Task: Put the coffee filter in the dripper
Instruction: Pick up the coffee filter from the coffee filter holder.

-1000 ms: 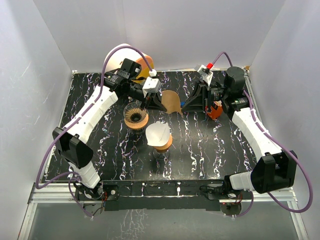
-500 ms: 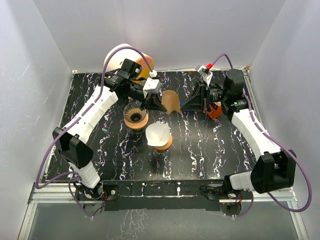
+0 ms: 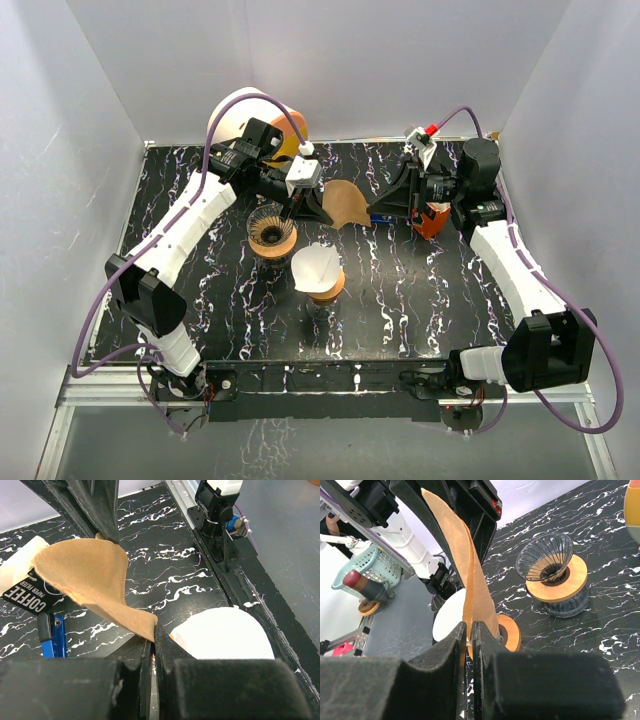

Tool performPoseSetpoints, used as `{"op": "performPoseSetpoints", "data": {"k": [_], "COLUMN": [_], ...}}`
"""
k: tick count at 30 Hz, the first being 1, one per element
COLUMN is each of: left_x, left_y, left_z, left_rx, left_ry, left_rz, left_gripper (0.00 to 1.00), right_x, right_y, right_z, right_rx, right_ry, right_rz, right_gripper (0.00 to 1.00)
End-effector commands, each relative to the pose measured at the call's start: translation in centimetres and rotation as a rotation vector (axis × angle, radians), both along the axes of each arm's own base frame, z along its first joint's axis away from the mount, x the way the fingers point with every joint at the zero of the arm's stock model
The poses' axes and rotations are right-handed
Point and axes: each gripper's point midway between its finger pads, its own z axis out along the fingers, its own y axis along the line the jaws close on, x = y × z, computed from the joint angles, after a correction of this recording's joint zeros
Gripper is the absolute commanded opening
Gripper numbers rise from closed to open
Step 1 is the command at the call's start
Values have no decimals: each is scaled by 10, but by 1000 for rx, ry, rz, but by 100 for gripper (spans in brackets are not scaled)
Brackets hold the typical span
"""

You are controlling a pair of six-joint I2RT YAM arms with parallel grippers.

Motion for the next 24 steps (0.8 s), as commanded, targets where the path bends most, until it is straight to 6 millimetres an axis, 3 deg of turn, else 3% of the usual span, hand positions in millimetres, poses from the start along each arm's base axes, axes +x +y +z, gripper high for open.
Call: {"op": "performPoseSetpoints", "data": {"k": [1,24], "left_x": [-13,-17], "left_y": [3,4], "left_z": [19,21], "left_rx": [-48,-58], "left_ry": [-48,-35], "left_rz": [-29,-40], "left_gripper": [0,0], "right_x": [-5,13], "right_y": [-1,-2], "right_z": [16,8], "right_rx": [4,-19], "right_ry": [-88,-89], "right_rz": [-6,-76], "right_gripper": [11,12]}}
